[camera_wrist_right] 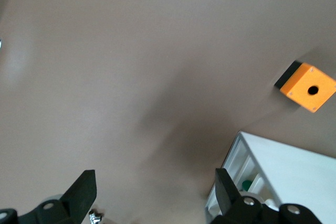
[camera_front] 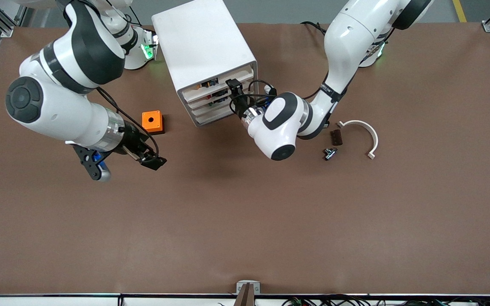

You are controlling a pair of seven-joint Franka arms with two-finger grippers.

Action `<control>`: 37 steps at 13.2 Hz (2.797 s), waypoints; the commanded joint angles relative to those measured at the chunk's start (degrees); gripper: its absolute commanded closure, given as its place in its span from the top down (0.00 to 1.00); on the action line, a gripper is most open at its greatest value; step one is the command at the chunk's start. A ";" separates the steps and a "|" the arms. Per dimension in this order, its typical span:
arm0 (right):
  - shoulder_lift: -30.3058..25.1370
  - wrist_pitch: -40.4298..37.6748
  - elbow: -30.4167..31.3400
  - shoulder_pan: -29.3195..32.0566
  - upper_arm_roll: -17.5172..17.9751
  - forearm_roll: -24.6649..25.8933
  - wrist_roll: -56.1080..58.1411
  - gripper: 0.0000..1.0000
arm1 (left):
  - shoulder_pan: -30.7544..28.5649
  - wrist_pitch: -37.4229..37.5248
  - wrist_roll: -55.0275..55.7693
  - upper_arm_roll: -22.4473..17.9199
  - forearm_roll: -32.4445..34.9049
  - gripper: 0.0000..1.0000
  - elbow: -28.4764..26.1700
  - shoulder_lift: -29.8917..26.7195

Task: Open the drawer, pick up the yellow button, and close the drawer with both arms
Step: 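Reach the left gripper to the drawer handle while the right gripper approaches, then pull the white drawer open with the left gripper, then grasp the orange push button with the right gripper while the left gripper withdraws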

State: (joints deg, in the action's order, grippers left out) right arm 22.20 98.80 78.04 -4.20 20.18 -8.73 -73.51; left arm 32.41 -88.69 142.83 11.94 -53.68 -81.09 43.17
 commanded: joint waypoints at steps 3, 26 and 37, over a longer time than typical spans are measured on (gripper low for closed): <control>2.67 0.96 -2.36 0.59 3.98 -1.02 -8.31 1.00 | 0.81 1.33 1.14 -0.07 -1.25 0.28 0.93 1.47; -9.27 13.08 20.73 -8.10 7.06 2.67 -18.41 1.00 | -11.49 1.06 -12.57 -3.75 0.24 0.99 6.46 1.39; -11.74 24.86 32.27 -12.85 7.85 5.04 -27.13 0.82 | -14.39 1.07 -28.20 -4.38 22.10 0.99 9.80 -0.64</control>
State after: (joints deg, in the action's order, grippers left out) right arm 12.36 122.43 107.98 -16.82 28.06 -4.23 -99.17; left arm 16.97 -88.02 117.13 7.82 -36.57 -72.37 43.49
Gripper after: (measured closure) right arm 0.040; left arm 0.004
